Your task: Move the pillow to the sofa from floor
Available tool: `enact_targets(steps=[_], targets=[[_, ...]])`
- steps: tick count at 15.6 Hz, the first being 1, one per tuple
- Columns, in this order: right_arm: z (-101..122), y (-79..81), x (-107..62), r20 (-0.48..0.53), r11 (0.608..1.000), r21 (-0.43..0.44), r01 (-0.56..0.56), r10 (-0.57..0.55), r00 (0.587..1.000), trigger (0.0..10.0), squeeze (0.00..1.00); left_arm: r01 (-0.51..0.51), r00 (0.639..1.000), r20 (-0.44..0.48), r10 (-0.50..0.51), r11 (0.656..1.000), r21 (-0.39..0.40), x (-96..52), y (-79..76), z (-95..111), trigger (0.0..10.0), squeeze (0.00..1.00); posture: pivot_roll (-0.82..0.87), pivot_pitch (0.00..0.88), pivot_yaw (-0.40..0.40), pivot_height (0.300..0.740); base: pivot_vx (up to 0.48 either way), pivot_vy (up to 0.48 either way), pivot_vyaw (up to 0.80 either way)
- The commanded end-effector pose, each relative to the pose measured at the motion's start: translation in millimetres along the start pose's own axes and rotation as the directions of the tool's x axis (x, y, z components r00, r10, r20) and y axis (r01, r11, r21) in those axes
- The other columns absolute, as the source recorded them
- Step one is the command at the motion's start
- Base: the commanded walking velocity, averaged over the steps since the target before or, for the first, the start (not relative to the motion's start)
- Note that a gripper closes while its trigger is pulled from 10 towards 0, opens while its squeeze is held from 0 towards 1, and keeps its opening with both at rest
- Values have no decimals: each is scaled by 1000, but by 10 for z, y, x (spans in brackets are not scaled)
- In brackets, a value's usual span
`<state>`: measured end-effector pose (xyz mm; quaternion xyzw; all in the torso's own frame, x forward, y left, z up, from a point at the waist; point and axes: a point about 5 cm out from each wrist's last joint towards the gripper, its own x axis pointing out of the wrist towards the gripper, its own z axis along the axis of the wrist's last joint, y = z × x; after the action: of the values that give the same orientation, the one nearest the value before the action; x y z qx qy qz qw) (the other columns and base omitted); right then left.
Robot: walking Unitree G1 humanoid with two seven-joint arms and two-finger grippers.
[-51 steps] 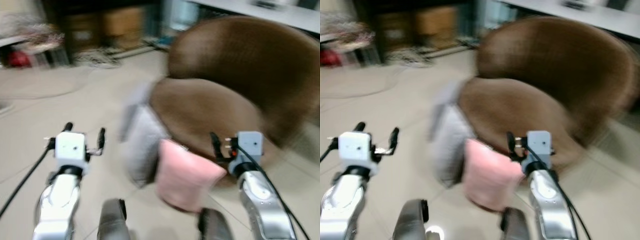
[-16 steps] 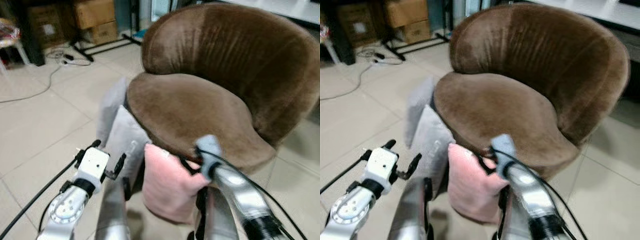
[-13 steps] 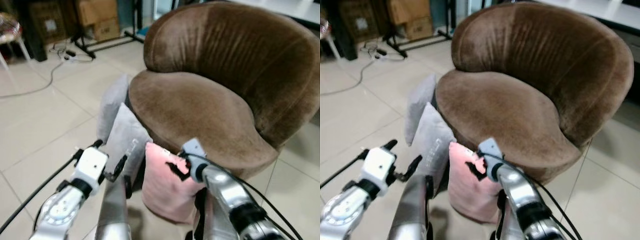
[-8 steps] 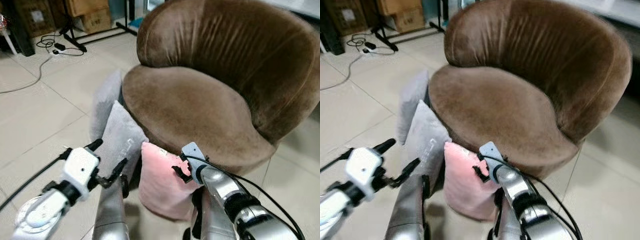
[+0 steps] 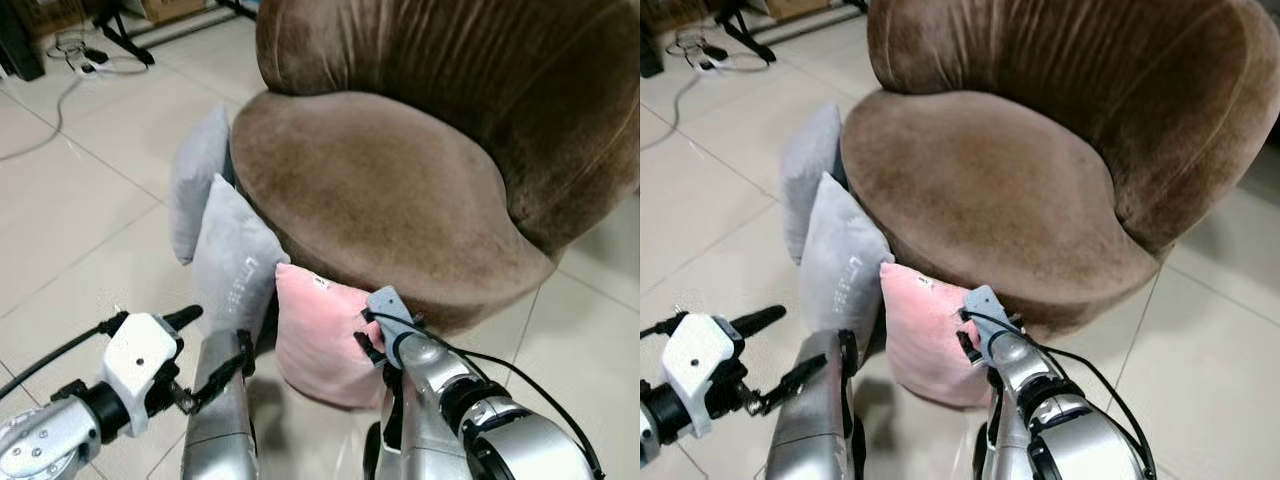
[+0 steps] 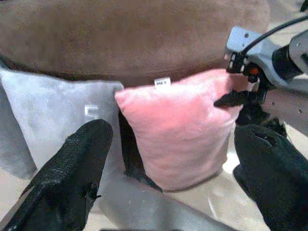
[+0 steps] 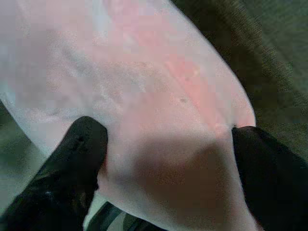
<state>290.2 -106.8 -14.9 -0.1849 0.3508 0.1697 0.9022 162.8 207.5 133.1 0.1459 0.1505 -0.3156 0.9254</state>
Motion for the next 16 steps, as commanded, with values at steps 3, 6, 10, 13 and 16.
enact_targets(steps=[3, 6, 10, 13, 16], targets=[[-175, 102, -10, -49, 1000, -13, -28, 27, 998, 0, 0, 48, 997, -53, -49, 999, -24, 13, -75, -147, 10000, 0, 317, 212, -65, 506, 0, 0, 0], [-161, 183, -6, -35, 999, -12, -37, 36, 999, 0, 0, 67, 996, -59, -69, 997, -27, -28, -127, -146, 10000, 0, 321, 210, -62, 506, 0, 0, 0], [-124, 182, -3, -18, 999, -9, -34, 34, 999, 0, 0, 68, 996, -48, -70, 997, -23, -52, -156, -136, 10000, 0, 319, 201, -66, 506, 0, 0, 0], [-93, 164, 0, -9, 1000, -9, -29, 29, 1000, 0, 0, 64, 997, -50, -65, 998, -26, -43, -173, -146, 10000, 0, 323, 194, -72, 506, 0, 0, 0], [-90, 166, 0, -3, 999, 0, -36, 36, 999, 0, 0, 56, 997, -49, -57, 998, -21, -15, -157, -156, 10000, 0, 326, 186, -75, 506, 0, 0, 0]])
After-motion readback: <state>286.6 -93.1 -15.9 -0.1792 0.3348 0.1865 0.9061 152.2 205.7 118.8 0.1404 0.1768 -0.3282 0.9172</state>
